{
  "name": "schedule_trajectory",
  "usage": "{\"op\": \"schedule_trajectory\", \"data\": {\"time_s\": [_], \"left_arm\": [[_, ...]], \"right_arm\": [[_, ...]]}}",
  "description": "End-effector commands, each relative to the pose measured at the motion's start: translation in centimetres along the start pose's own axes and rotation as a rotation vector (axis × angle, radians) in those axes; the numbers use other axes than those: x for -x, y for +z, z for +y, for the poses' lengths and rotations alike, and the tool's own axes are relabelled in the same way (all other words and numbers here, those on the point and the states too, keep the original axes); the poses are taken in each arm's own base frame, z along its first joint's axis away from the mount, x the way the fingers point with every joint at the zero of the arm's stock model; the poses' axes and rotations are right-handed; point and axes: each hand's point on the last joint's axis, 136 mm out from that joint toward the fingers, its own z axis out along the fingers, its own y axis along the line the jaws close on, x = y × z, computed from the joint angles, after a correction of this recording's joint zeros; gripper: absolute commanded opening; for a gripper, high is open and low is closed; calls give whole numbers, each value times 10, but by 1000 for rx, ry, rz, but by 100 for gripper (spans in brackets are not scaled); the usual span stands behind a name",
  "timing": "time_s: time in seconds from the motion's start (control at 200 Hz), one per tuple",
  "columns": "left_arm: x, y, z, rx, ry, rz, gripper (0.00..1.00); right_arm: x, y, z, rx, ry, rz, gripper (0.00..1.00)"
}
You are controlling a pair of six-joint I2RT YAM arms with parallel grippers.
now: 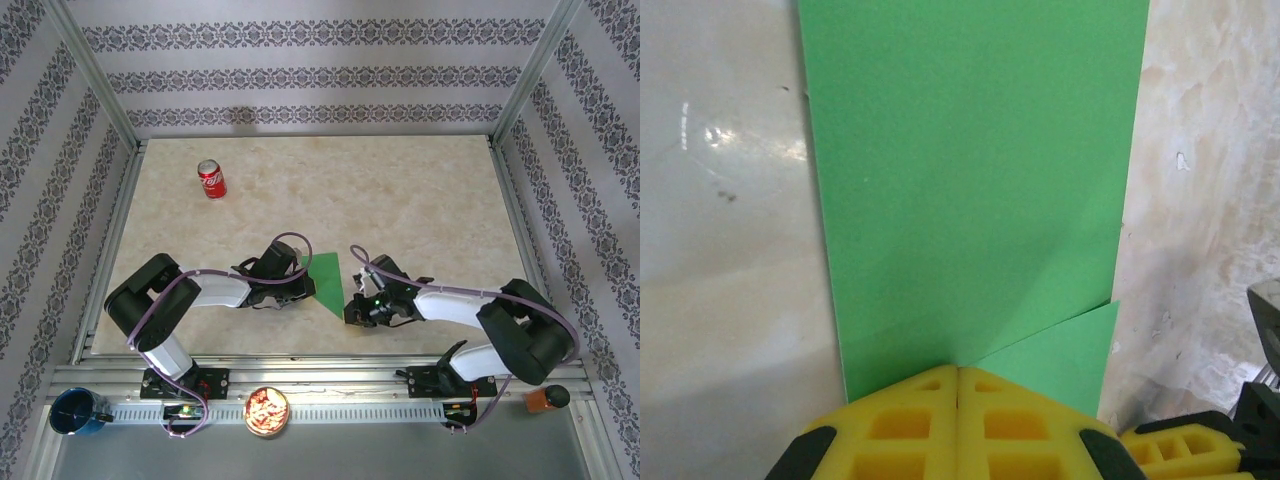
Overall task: Fold a paper plane with a square sheet of paper (pick it up from the middle)
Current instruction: Third fold the triangle at the center of the table, then fourth fold the wing at the center of the table.
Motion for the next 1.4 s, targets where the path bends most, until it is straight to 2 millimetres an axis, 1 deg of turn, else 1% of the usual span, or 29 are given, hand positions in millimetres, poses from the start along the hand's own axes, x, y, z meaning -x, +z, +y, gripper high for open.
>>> {"op": "schedule_trajectory", "data": {"time_s": [0.0, 0.095, 0.17, 0.22, 0.28, 0.335, 0.365, 0.435, 0.475, 0.545, 0.61, 0.749, 0.869, 0.924, 0.984, 1.034, 1.119, 1.149, 1.169, 1.179, 1.264, 1.314, 1.399], "left_arm": [[-28, -2, 67, 248, -50, 65, 0], [-28, -4, 65, 242, -43, 64, 0], [-25, -7, 58, 226, -31, 57, 0], [-23, -11, 51, 206, -19, 46, 0], [-19, -17, 43, 185, -3, 30, 0], [-16, -23, 34, 157, 19, 13, 0], [-14, -26, 29, 142, 29, 4, 2], [-9, -35, 18, 115, 52, -19, 5], [-7, -41, 12, 106, 66, -32, 8], [-2, -53, 1, 88, 93, -59, 12], [0, -67, -4, 82, 104, -90, 15], [-2, -99, 2, 112, 116, -145, 20], [-9, -127, 17, 154, 96, -199, 27], [-11, -136, 23, 149, 78, -228, 30], [-14, -143, 28, 139, 60, -252, 32], [-16, -145, 31, 132, 52, -259, 35], [-18, -145, 33, 115, 43, -256, 38], [-18, -143, 32, 104, 38, -249, 38], [-17, -141, 31, 97, 37, -245, 38], [-18, -140, 31, 94, 36, -239, 38], [-15, -132, 30, 75, 26, -228, 40], [-13, -126, 30, 59, 7, -221, 41], [-8, -114, 26, -11, -35, -197, 41]], "right_arm": [[-13, -5, -9, -41, -1, 11, 14], [-7, -12, -5, -40, -7, -38, 14], [2, -21, 4, -22, -22, -96, 16], [8, -28, 9, -17, -34, -136, 17], [15, -35, 11, -28, -42, -183, 23], [20, -41, 11, -33, -43, -218, 24], [23, -45, 12, -29, -42, -235, 25], [26, -51, 11, -25, -32, -257, 30], [28, -54, 9, -26, -26, -268, 31], [31, -58, 2, -53, -16, -283, 33], [32, -62, -6, -88, -2, -283, 34], [33, -67, -8, -91, -15, -292, 36], [41, -72, -6, -60, -26, -345, 41], [45, -73, -4, -42, -34, -363, 44], [49, -76, -6, -55, -24, -384, 48], [54, -77, -5, -44, -33, -391, 51], [64, -81, 4, 16, -22, -405, 65], [68, -81, 6, 40, -12, -409, 77], [70, -81, 7, 51, 0, -416, 94], [71, -81, 6, 52, 7, -420, 97], [78, -76, -6, 27, 69, -404, 98], [83, -75, -4, 31, 83, -376, 98], [88, -68, 6, 36, 56, -327, 98]]}}
